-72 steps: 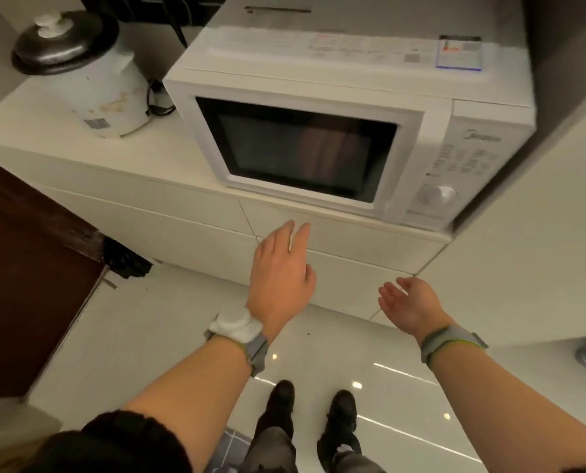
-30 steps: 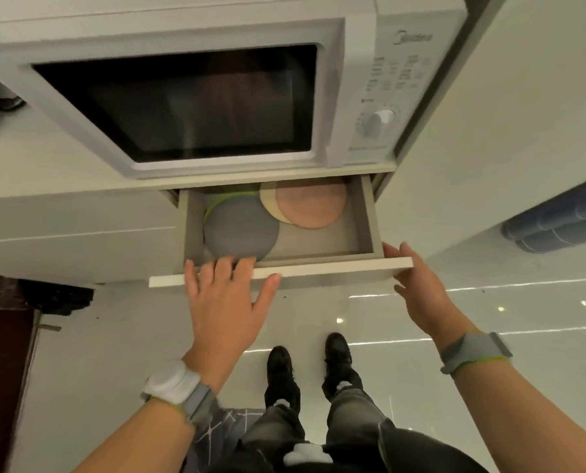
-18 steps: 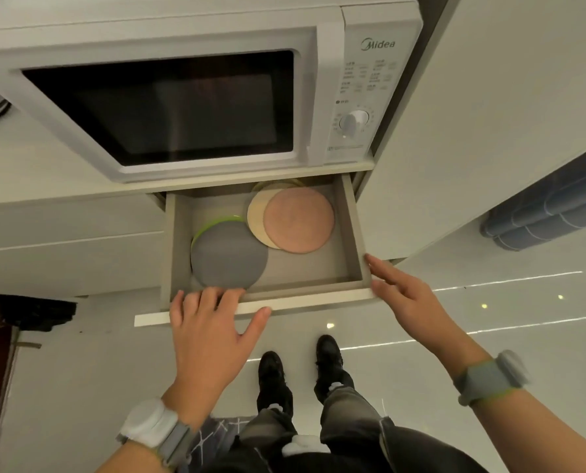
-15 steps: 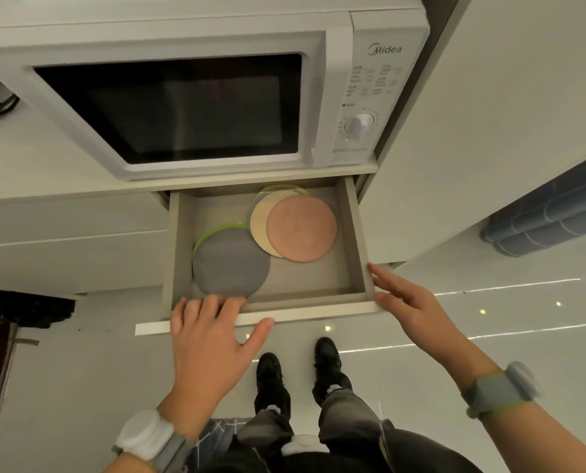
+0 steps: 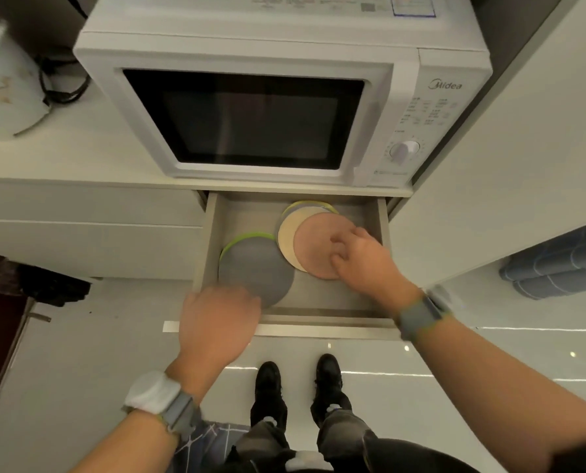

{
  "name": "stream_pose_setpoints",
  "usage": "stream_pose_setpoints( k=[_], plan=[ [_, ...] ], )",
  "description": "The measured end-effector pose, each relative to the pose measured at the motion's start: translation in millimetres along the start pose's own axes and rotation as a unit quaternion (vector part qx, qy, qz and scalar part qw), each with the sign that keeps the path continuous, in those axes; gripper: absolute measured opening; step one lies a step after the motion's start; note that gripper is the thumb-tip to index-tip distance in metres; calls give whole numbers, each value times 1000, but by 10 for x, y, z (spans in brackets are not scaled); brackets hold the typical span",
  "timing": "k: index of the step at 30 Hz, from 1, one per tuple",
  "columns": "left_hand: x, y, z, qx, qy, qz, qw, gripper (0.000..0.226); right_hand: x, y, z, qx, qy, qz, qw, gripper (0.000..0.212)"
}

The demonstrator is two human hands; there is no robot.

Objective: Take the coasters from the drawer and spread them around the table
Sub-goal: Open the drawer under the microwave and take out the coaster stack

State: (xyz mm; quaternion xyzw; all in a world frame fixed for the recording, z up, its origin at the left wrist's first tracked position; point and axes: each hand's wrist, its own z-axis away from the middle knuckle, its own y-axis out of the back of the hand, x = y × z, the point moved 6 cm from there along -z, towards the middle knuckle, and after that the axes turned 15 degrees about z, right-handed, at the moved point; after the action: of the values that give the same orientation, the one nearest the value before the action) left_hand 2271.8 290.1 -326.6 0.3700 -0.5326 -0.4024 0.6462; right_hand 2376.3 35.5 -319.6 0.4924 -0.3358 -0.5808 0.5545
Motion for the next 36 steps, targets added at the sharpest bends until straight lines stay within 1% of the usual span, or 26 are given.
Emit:
stream_pose_setpoints(
  k=[1,2,5,6,8,12,15,17,19,21,23,24,26,28,29,31,32,36],
  plan=[
    [-3,-5,-2,2,5,-1,1000,48,-26,-81,-201,-33,-9,20,999,50],
    [26,-13,-1,2,7,-1,1000,47,4,-143,-346,-50,-30,37,998,57],
    [36,-7,-11,9,9,2,1000,44,80,-286,-661,-38,-103,54,992,72],
    [41,-7,-12,10,9,1,1000,43,79,-334,-715,-34,-113,53,992,75],
    [48,-3,-5,16,6,2,1000,41,25,-427,-790,-30,-109,52,992,78],
    [39,5,3,31,11,1,999,37,-22,-445,-821,20,-126,90,988,86],
    [34,13,14,50,15,7,999,35,48,-406,-916,-18,-138,76,987,92],
    [37,13,10,55,16,7,998,33,126,-360,-985,-51,-155,33,986,92],
    [41,14,10,55,17,6,998,32,142,-355,-1028,-91,-145,-3,985,92],
    [43,16,11,57,19,9,998,31,114,-340,-1024,-115,-131,13,985,86],
    [42,10,11,56,21,9,998,31,85,-297,-982,-108,-137,41,984,77],
    [43,6,11,54,21,7,998,31,73,-290,-952,-105,-136,36,985,70],
    [43,6,9,52,21,4,998,30,66,-289,-878,-109,-124,-4,986,56],
    [47,12,10,52,21,6,998,30,96,-265,-792,-115,-108,-80,984,52],
    [54,17,10,55,21,7,998,30,121,-247,-733,-119,-112,-150,975,50],
    [63,35,15,61,23,11,998,29,96,-183,-582,-134,-115,-295,939,42],
    [64,42,19,64,24,15,998,29,51,-147,-513,-146,-103,-338,924,38],
    [87,45,14,68,23,27,997,28,-260,-84,-373,-208,-58,-415,884,36]
  ],
)
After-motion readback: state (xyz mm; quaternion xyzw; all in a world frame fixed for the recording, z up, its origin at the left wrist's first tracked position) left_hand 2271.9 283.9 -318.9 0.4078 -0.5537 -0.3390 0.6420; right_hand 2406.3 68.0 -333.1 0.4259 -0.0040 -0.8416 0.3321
